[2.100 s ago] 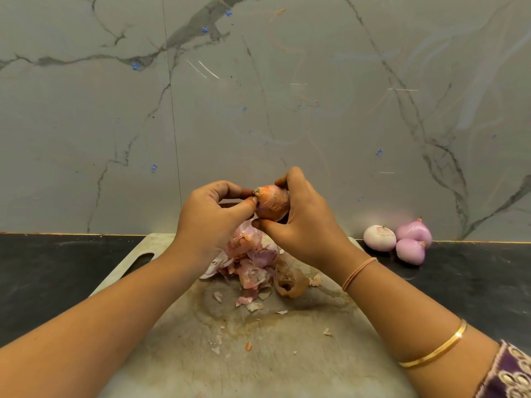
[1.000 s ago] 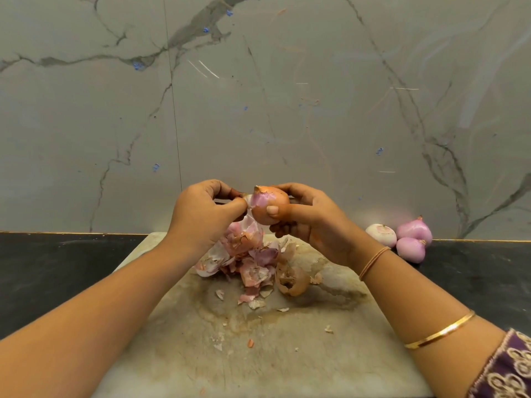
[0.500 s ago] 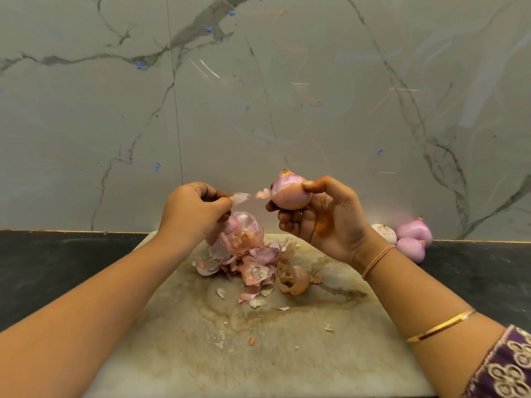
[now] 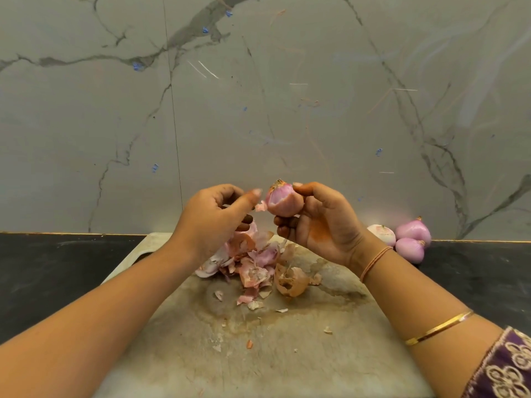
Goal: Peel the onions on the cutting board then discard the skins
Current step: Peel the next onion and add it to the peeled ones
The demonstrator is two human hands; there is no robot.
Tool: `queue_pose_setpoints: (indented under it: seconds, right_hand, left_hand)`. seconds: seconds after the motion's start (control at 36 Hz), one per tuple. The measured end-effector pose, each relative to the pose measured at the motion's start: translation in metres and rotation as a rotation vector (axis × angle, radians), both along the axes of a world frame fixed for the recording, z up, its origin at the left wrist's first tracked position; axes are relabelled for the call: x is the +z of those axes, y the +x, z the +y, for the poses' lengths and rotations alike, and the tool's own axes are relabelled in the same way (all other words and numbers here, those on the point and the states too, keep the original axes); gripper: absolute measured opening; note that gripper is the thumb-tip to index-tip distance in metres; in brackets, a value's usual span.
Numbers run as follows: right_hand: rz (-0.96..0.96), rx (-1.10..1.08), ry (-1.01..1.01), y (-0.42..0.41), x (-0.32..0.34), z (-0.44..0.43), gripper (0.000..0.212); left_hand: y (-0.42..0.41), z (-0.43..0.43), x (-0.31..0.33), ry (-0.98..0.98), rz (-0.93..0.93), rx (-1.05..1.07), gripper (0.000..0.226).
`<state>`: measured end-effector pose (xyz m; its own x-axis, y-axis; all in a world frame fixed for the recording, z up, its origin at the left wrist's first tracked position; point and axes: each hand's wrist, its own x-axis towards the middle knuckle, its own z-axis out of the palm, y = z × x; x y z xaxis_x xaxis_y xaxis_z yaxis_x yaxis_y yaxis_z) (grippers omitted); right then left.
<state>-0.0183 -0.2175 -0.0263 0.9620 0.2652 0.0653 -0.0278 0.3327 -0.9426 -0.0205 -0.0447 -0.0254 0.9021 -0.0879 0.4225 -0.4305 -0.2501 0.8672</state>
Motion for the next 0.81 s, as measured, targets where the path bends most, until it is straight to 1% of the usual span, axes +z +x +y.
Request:
queue_pose_setpoints:
  seconds: [0.03,0.06,0.08,0.11,0.19,0.22,0.33,0.42,0.47,0.56,0.67,0.75,0.81]
  right_hand:
    - [-0.01,-0.007,-0.013,0.0,-0.001,0.0,0.047]
    - [-0.018,-0.015,-0.026,0.001,-0.001,0.0,0.044]
    - [-0.024,-0.02,-0.035,0.001,-0.002,0.0,0.041]
    - [-0.026,-0.019,-0.04,0.001,-0.003,0.001,0.039]
    - [-0.029,-0.008,-0.04,0.0,-0.002,0.002,0.04]
    - [-0.033,-0.006,-0.038,0.0,-0.002,0.003,0.04]
    - [-0.005,0.006,-0.005,0.001,-0.001,0.002,0.047]
    - [0.024,0.01,0.028,0.001,0.001,0.0,0.04]
    - [0.038,0.009,0.034,0.001,0.001,0.0,0.039]
    - [0.043,0.01,0.022,0.0,0.002,0.002,0.035]
    - [0.029,0.016,0.018,-0.003,0.004,0.002,0.026]
    - [0.021,0.012,-0.01,-0.004,0.004,0.001,0.028]
    - [0.031,0.009,-0.033,-0.005,0.003,0.002,0.031]
  left_hand:
    - [-0.002,-0.001,0.0,0.021,-0.002,-0.013,0.037]
    - [-0.004,-0.002,0.0,0.064,-0.01,-0.011,0.044]
    - [-0.006,-0.003,0.0,0.103,-0.012,0.0,0.044]
    - [-0.006,-0.003,-0.001,0.121,-0.014,0.007,0.039]
    - [-0.002,-0.004,-0.003,0.084,-0.039,0.009,0.009]
    - [0.0,-0.003,-0.004,0.088,-0.051,0.007,0.004]
    - [0.003,0.0,-0.003,0.062,-0.063,0.017,0.003]
    - [0.008,0.003,-0.004,0.035,-0.078,0.051,0.004]
    - [0.01,0.005,-0.005,0.028,-0.107,0.054,0.013]
    - [0.009,0.005,-0.004,0.04,-0.206,-0.016,0.022]
    - [0.006,0.005,-0.005,0.196,-0.412,-0.161,0.032]
    - [0.011,0.008,-0.007,0.341,-0.537,-0.195,0.037]
    - [0.014,0.01,-0.007,0.379,-0.575,-0.185,0.035]
